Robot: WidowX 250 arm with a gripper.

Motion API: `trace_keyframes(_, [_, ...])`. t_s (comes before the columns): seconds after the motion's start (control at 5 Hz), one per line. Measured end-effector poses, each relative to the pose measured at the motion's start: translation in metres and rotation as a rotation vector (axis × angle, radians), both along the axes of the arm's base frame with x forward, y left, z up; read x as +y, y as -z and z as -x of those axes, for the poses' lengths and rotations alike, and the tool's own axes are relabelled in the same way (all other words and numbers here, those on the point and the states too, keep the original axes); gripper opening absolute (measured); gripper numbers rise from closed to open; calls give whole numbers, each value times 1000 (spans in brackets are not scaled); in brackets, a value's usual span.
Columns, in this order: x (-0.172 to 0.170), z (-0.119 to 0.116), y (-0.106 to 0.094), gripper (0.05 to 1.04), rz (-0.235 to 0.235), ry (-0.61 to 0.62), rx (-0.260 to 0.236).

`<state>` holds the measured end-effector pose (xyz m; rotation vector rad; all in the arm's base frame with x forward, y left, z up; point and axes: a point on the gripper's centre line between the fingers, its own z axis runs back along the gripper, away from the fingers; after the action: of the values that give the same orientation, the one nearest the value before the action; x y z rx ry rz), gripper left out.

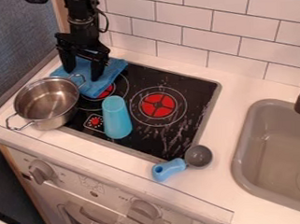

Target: Moved blue cloth to the top right of burners

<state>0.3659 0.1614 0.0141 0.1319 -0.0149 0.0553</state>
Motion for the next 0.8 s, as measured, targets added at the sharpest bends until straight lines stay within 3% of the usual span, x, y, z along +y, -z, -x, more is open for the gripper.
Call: trace_keyframes(0.8, [-76,-7,0,1001,24,123,-9])
